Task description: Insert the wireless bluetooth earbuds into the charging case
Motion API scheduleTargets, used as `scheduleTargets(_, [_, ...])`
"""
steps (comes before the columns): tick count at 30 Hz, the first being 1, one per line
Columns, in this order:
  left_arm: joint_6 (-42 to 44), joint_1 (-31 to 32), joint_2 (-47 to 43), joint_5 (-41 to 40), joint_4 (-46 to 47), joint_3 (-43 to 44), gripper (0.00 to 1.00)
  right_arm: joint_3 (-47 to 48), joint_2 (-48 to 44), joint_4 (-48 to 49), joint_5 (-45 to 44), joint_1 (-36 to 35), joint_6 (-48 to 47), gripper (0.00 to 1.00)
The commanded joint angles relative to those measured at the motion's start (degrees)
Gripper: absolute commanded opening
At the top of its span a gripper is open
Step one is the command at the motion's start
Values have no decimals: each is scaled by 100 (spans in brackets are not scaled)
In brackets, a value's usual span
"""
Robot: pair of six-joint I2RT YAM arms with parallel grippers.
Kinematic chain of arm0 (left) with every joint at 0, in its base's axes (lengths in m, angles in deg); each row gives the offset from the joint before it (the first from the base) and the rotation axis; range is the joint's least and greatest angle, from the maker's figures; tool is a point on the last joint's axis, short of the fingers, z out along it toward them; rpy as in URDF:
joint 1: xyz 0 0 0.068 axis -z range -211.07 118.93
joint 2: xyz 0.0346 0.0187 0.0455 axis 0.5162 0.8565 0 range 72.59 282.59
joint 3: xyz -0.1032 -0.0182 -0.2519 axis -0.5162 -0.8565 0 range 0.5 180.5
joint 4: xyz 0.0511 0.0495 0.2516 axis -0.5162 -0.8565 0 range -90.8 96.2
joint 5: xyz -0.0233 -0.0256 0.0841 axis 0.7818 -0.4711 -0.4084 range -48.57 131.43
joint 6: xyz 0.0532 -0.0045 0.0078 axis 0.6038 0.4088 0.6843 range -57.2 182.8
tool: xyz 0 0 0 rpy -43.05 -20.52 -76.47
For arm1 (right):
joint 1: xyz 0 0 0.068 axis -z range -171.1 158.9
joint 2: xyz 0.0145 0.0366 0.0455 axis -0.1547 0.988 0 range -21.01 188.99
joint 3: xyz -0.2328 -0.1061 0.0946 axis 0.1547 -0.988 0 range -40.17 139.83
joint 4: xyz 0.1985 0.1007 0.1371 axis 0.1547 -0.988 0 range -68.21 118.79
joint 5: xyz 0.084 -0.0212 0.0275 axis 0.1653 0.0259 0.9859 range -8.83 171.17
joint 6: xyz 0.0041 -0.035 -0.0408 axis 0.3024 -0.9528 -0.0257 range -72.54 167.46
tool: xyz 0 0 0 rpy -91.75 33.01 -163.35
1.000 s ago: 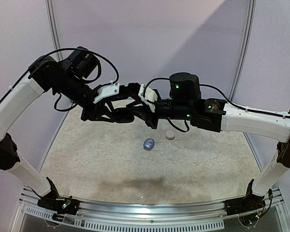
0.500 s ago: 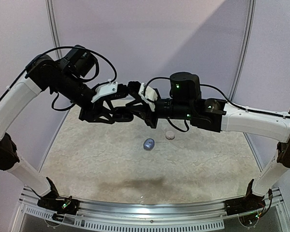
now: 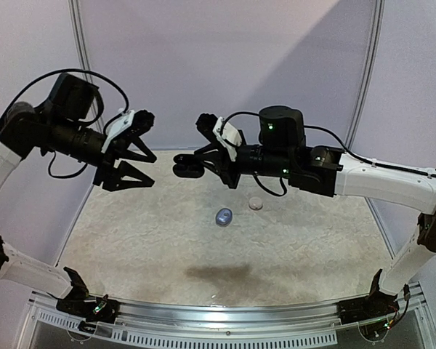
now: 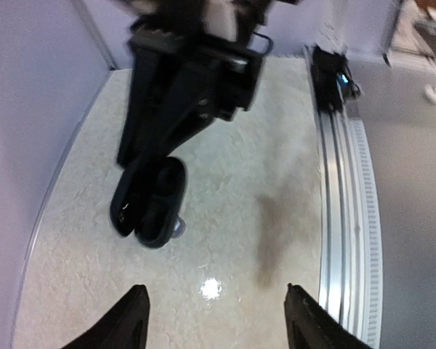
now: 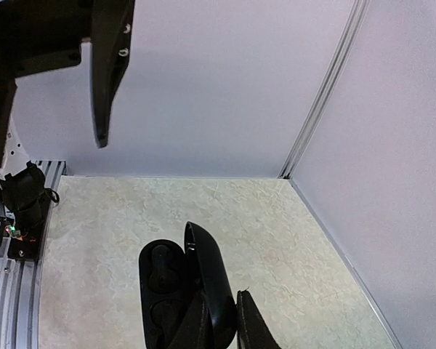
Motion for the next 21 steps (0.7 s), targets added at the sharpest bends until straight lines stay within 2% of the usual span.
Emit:
scheduleTargets(1, [-1289,-630,-1502,693,3161,-2233,72,-11,-395,62,-24,31,129,0])
scheduleTargets(2, [-1541,-643,-1820,702,3936,-2786,75,-13,-405,81,15,26,135,0])
scheduleTargets(4, [-2090,-644,-2112,827,4909,-3510,76,-15,-444,180,150,13,179,0])
scheduleTargets(7, [-2804,-644,-1839,1234,5614,-3777,76,34,-472,238,337,-63,167,0])
scheduleTargets(10, [-3398,-627,-1657,1486,6971,-4099,74,130,-482,221,493,-173,50,0])
scheduleTargets(16, [-3555,-592,-1390,1973,7412,-4166,61,232,-486,315,521,-236,63,0])
scheduleTargets(21, [-3605,-599,-1448,2070,7537,-4304,64,229,-516,459,514,-240,148,0])
